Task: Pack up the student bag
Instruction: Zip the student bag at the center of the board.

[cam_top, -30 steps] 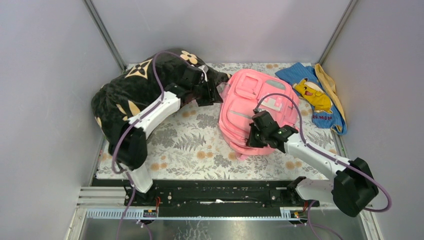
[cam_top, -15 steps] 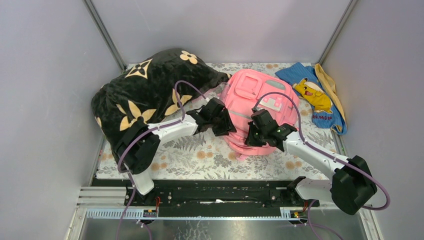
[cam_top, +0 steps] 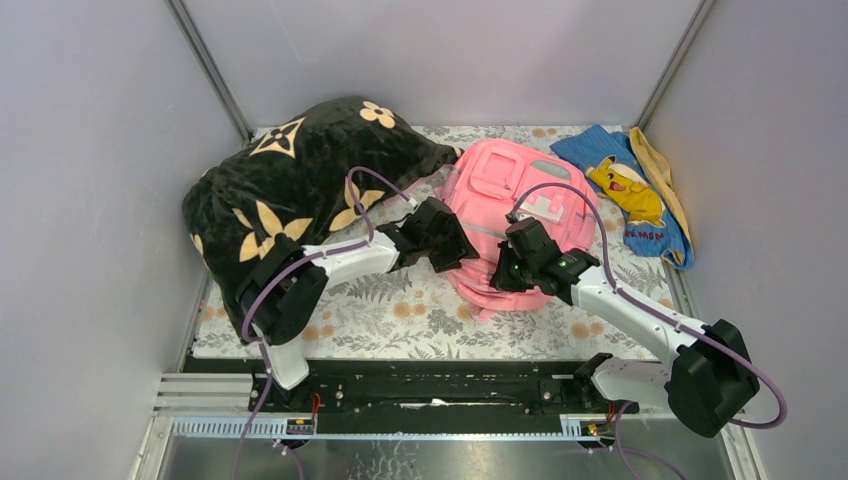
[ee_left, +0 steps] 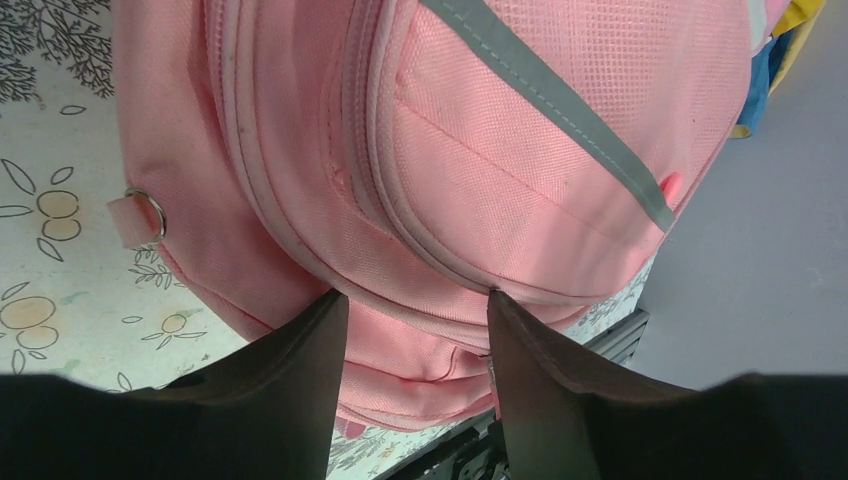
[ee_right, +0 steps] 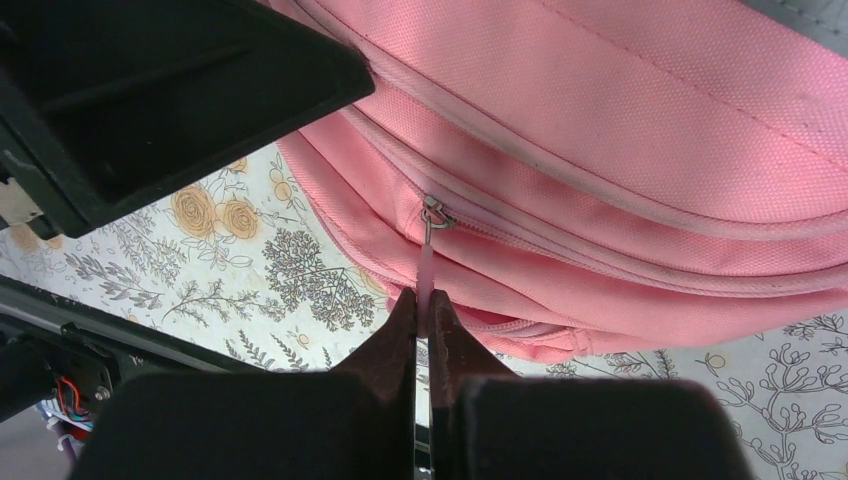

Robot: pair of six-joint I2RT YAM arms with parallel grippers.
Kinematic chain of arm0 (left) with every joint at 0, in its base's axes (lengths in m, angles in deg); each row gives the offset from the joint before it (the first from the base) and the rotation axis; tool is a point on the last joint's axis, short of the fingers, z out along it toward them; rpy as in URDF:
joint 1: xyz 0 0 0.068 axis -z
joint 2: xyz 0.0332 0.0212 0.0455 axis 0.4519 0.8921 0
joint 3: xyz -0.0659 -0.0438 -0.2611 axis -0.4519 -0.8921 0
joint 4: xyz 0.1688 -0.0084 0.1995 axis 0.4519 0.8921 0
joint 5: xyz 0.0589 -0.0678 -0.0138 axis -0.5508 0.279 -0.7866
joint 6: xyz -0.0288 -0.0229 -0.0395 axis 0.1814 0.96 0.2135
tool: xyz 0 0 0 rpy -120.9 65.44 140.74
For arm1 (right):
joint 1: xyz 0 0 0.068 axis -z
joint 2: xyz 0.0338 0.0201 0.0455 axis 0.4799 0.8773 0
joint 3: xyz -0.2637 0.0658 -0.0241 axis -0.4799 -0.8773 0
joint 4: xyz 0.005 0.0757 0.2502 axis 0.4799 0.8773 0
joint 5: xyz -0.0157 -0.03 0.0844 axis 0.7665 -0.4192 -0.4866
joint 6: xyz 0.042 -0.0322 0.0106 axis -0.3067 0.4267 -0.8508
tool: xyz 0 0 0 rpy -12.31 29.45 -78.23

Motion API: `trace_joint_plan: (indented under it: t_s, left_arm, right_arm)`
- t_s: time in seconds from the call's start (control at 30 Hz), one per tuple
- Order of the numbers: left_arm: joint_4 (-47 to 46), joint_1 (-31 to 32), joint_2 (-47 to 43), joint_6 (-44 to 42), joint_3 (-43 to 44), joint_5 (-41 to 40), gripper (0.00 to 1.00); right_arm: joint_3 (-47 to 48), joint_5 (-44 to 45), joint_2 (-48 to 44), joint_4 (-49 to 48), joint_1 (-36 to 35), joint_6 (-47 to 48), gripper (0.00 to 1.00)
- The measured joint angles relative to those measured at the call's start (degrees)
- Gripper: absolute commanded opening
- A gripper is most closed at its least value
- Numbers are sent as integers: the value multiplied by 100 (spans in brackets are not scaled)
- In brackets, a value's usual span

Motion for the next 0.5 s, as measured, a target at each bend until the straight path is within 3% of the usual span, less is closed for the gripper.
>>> trace_joint_plan:
  t_s: [0.1,0.2,0.33,0.5]
  left_arm:
    - [-33,46,48,57,0,-42,58]
    - [-37,83,66,83,0,-101,44]
    - [9,85,144,142,2,-173,1]
    - [-7,28,146,175,17,-170,0]
  right_arm:
    - [0,0,-13,4,0,2,0]
    - [0,0,-28,7,0,20,0]
    - [2,4,-52,33,0,66,0]
    - [2,37,-52,140,4,164,0]
